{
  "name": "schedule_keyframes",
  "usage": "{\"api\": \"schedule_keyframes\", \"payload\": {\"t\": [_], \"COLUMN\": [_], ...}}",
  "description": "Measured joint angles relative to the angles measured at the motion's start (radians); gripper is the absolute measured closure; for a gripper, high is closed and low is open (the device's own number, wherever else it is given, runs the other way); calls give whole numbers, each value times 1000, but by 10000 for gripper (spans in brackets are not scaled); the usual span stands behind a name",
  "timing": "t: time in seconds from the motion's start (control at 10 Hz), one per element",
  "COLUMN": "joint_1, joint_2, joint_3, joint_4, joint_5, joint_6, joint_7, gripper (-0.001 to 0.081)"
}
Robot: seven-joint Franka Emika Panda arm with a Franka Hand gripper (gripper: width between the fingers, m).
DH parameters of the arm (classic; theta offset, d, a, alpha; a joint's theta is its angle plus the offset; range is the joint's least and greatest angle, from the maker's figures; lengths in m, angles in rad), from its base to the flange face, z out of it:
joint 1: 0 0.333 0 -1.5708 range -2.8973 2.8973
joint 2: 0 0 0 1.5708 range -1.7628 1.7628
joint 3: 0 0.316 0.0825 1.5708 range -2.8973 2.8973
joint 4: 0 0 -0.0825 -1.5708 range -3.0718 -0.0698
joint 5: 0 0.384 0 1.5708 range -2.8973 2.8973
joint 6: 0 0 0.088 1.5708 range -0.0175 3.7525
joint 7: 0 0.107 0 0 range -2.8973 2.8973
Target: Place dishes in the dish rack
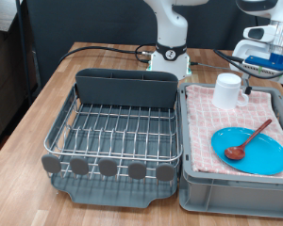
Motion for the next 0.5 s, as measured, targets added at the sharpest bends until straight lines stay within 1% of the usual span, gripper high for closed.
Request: {"api": "schedule_keyframes", "payload": {"t": [0.2, 0.5], "joint_1": [5, 9], "joint_2": [50, 102], "joint_3": [-7, -17], "joint_4": [0, 1], "joint_5": [-67, -146], "joint_6": [43, 64], "joint_7": [74, 148], "gripper": [3, 3]}}
